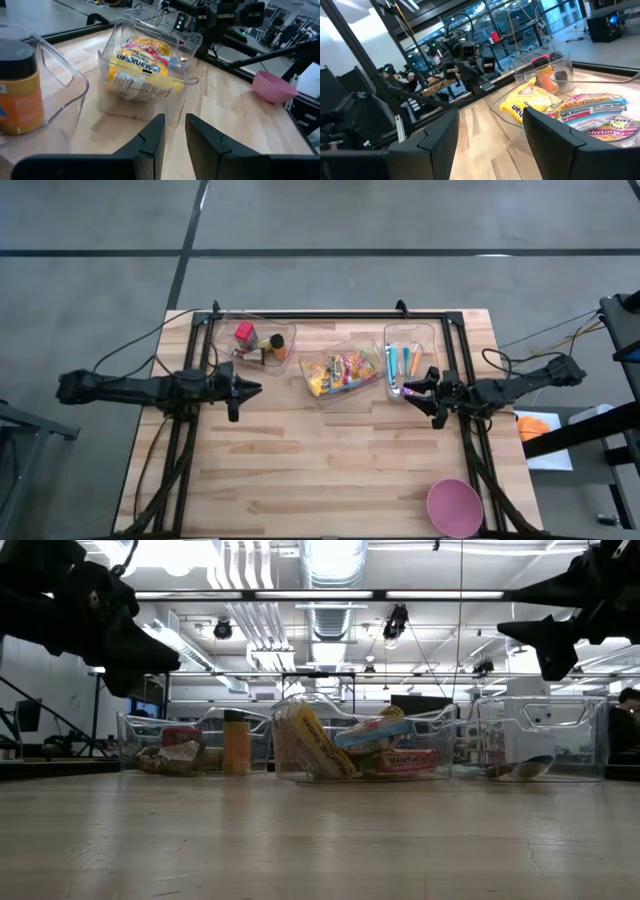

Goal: Pick & Place Food Item
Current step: Return to Home Position

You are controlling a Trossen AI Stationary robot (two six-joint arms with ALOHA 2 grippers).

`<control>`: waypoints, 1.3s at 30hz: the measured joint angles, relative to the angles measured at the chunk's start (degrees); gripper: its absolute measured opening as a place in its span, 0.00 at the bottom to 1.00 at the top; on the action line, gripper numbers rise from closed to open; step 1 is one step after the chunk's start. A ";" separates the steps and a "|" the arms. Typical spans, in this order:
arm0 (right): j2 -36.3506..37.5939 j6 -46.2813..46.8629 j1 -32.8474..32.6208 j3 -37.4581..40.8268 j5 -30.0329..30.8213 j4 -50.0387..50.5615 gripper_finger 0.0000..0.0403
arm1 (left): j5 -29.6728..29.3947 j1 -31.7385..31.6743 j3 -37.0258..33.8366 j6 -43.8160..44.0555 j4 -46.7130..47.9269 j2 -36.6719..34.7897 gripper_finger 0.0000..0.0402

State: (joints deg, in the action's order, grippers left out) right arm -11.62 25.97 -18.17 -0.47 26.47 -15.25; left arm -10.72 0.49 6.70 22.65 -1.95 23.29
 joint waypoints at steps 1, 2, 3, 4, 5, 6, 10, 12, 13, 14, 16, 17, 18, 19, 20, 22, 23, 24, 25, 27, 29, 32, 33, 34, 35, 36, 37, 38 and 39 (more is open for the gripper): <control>0.02 0.24 -0.02 0.00 -0.04 0.00 0.54 | 0.00 0.00 -0.04 0.11 0.76 -1.01 0.21; -0.01 0.44 0.00 0.00 -0.04 0.02 0.54 | -0.04 0.00 -0.04 -0.13 0.94 -1.85 0.21; -0.11 0.51 -0.01 0.00 -0.04 0.02 0.54 | -0.20 0.00 -0.04 -0.60 1.38 -2.75 0.21; -0.16 0.53 -0.02 0.00 -0.05 0.05 0.54 | -0.33 0.00 -0.04 -1.24 2.28 -3.63 0.21; -0.17 0.52 -0.02 0.00 -0.03 0.09 0.54 | -0.53 0.00 -0.07 -1.43 3.35 -4.35 0.21; -0.13 0.51 0.00 0.00 -0.01 0.09 0.54 | -0.71 0.00 -0.41 -1.43 3.84 -4.97 0.21; -0.13 0.49 0.00 0.00 0.01 0.31 0.54 | -0.85 0.00 -2.53 -1.17 4.47 -7.29 0.21; -0.13 0.47 -0.02 0.00 0.01 0.31 0.54 | -0.85 0.00 -3.55 -1.23 4.45 -8.39 0.21; -0.13 0.46 -0.02 -0.01 0.01 0.31 0.54 | -0.85 0.00 -4.03 -1.25 4.43 -8.82 0.21; -0.13 0.45 -0.02 -0.02 0.01 0.31 0.54 | -0.85 0.00 -4.39 -1.27 4.47 -9.22 0.21; -0.15 0.45 -0.02 -0.02 0.03 0.33 0.54 | -0.82 0.00 -4.75 -2.05 3.95 -9.78 0.21; -0.13 0.47 -0.02 -0.02 0.03 0.33 0.54 | -0.81 0.00 -4.81 -3.03 3.71 -9.78 0.21; -0.13 0.47 -0.02 -0.02 0.03 0.33 0.54 | -0.78 0.02 -4.85 -4.14 3.70 -9.71 0.21; -0.15 0.47 -0.02 -0.02 0.03 0.35 0.54 | -0.65 0.04 -4.90 -5.32 3.57 -9.69 0.21; -0.15 0.55 -0.02 -0.02 0.08 0.39 0.54 | -0.63 0.04 -4.91 -6.10 3.53 -9.69 0.21; -0.16 0.44 -0.02 -0.02 0.54 0.48 0.54 | -0.82 0.00 -4.99 -7.21 3.34 -9.69 0.21; -0.17 0.41 -0.01 -0.02 0.71 0.48 0.54 | -1.22 0.00 -5.02 -7.47 3.23 -9.71 0.21; -0.17 0.35 0.00 -0.02 0.75 0.48 0.54 | -1.71 0.00 -5.03 -7.42 3.13 -9.70 0.21; -0.17 0.22 -0.02 -0.02 0.94 0.48 0.54 | -2.22 0.00 -5.03 -7.15 3.09 -9.69 0.21; -0.17 0.76 -0.02 -0.04 1.61 0.48 0.54 | -2.64 0.00 -5.05 -6.06 3.03 -9.69 0.21; -0.17 0.57 -0.02 -0.04 2.04 0.48 0.54 | -2.65 0.00 -5.05 -5.64 3.05 -9.69 0.21; -0.17 -4.51 -0.02 -0.04 2.10 0.50 0.54 | -2.67 0.00 -5.05 -5.48 3.05 -9.69 0.21; -0.17 -7.09 -0.02 -0.04 2.14 0.49 0.54 | -2.67 0.00 -5.05 -5.33 3.05 -9.69 0.21; -0.17 -9.38 -0.02 -0.04 2.13 0.48 0.54 | -2.68 0.00 -5.05 -4.96 3.05 -9.69 0.21; -0.17 -11.41 -0.02 -0.04 2.13 0.48 0.54 | -2.69 0.00 -5.05 -4.82 3.05 -9.69 0.21; -0.17 -13.16 -0.02 -0.04 2.15 0.48 0.54 | -2.73 0.00 -5.07 -4.82 3.05 -9.69 0.21; -0.17 -14.69 -0.02 -0.04 2.13 0.48 0.54 | -2.75 0.00 -5.07 -4.82 3.05 -9.69 0.21; -0.20 -16.10 -0.02 -0.04 2.13 0.48 0.54 | -2.75 0.00 -5.07 -4.80 3.07 -9.69 0.21; -0.20 -17.24 -0.02 -0.04 2.13 0.48 0.54 | -2.75 0.00 -5.07 -4.80 3.07 -9.69 0.21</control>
State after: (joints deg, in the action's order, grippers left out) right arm -11.81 8.73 -18.20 -0.51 28.60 -14.76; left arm -13.47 0.49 1.63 17.85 1.12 13.61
